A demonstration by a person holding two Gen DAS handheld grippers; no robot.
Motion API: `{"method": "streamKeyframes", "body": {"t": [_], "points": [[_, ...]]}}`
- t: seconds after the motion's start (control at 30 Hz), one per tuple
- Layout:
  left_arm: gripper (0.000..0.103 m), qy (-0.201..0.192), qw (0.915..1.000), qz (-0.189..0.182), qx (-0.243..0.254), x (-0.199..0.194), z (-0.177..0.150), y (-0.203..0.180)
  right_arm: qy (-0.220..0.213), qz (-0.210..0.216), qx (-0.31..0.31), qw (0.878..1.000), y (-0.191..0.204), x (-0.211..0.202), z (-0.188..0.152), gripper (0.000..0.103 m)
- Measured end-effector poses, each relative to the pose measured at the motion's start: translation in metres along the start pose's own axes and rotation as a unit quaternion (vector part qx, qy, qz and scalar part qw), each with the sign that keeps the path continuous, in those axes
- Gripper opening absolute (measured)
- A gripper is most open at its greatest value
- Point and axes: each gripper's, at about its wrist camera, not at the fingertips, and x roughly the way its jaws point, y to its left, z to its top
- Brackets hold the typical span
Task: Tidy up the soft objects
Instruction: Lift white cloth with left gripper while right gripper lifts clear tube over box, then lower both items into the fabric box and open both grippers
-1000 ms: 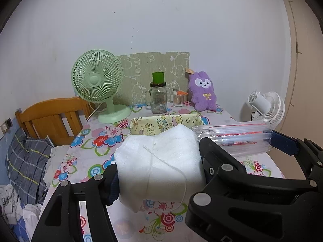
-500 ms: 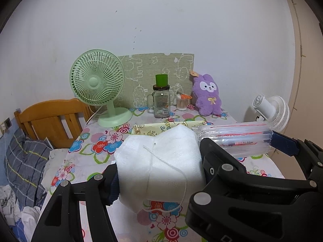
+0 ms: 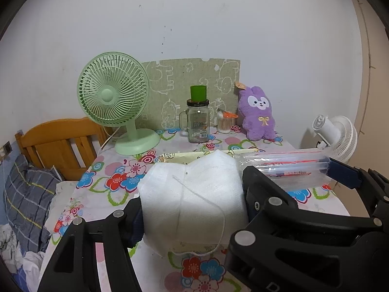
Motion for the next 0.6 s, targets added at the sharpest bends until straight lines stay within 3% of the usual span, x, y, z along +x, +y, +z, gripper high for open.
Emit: {"method": "streamKeyframes", "body": {"t": [0.6], "points": [[0.07,0.023,0.9997,0.002,-0.013,0.05,0.01,-0.002,0.012,0.01,0.003,1.0,-0.011,0.054,0.012,0.098]]}}
